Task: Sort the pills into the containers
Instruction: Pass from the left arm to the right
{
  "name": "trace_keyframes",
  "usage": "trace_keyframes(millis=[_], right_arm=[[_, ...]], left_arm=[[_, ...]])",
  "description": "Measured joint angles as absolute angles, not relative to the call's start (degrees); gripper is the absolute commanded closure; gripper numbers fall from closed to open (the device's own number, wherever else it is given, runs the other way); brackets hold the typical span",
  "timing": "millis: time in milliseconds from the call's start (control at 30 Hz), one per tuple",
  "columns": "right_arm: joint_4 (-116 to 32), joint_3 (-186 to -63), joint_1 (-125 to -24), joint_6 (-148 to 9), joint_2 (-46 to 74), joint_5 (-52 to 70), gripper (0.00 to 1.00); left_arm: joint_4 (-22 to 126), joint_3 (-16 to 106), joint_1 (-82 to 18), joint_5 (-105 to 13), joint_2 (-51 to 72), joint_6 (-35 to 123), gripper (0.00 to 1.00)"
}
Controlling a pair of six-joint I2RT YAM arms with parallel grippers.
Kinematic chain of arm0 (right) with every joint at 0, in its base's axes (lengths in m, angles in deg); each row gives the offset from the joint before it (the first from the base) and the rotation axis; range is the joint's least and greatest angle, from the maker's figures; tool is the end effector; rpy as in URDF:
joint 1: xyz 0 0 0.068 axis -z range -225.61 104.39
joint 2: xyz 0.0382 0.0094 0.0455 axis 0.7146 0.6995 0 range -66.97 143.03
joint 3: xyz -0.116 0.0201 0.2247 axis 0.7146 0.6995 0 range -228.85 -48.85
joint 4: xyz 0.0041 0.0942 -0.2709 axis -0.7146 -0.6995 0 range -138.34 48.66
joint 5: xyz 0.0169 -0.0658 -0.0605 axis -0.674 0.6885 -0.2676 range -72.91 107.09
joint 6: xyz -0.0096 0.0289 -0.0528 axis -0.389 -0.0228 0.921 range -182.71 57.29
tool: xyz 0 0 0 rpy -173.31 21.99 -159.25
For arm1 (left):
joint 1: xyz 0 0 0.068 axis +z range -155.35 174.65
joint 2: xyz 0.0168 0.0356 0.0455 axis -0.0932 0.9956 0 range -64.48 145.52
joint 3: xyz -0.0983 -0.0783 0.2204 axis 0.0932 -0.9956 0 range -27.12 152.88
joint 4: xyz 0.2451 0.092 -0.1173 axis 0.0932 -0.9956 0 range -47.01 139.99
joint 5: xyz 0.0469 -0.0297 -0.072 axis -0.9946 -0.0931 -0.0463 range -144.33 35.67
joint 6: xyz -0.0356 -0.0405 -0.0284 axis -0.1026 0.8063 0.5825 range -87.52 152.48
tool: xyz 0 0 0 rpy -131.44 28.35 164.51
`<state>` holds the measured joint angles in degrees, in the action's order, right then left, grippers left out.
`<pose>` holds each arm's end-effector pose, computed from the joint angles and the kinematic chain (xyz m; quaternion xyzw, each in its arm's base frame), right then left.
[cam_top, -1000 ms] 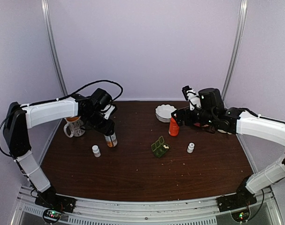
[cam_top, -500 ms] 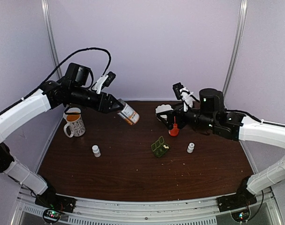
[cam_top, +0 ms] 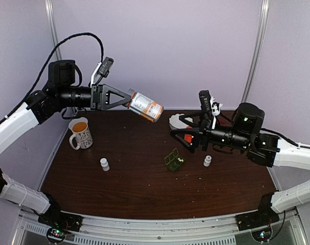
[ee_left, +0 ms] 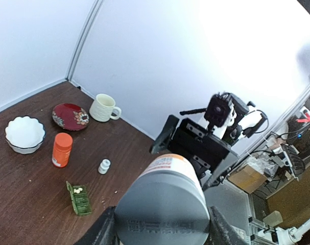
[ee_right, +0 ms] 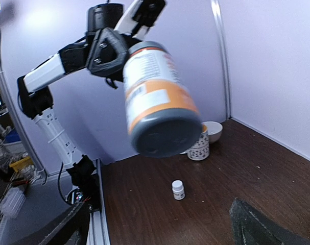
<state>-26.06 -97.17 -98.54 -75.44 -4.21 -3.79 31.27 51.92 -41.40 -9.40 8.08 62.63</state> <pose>0.1699 0.2516 0.3226 -0.3584 0.6038 0.4866 0.5197 0.2350 -0.2110 0.4144 0.2765 0.7061 -0.5660 0.3235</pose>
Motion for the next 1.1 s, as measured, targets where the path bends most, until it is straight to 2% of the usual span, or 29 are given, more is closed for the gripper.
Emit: trace_keyframes(millis=[167,400,700,867,967,1100], right_arm=[[-23.6,-97.3,-103.9,-70.3,-3.7,-3.8,0.00],[-20.0,-99.4,-104.3,-67.2,0.3,0.7,0.01],[-19.3,-105.8,-104.5,-63.5,3.8,-0.1,0.22],[-19.7,-107.5,-104.6,-62.3,5.2,-0.7,0.16],[-19.8,-107.8,-104.9,-61.5,6.1,-0.7,0.23],[-20.3,-107.8,-105.4,-61.0,7.1,-0.9,0.45]], left_arm=[[35.4,51.0,-41.4,-5.5,8.1,66.6,0.74],[37.8,50.0,-41.5,-3.9,8.1,68.7,0.74],[38.2,49.2,-41.5,-2.9,8.1,69.1,0.74],[38.4,49.1,-41.6,-2.3,8.1,69.1,0.74],[38.4,49.1,-41.6,-1.9,8.1,69.1,0.74],[38.4,49.1,-41.6,-1.6,8.1,69.0,0.74]])
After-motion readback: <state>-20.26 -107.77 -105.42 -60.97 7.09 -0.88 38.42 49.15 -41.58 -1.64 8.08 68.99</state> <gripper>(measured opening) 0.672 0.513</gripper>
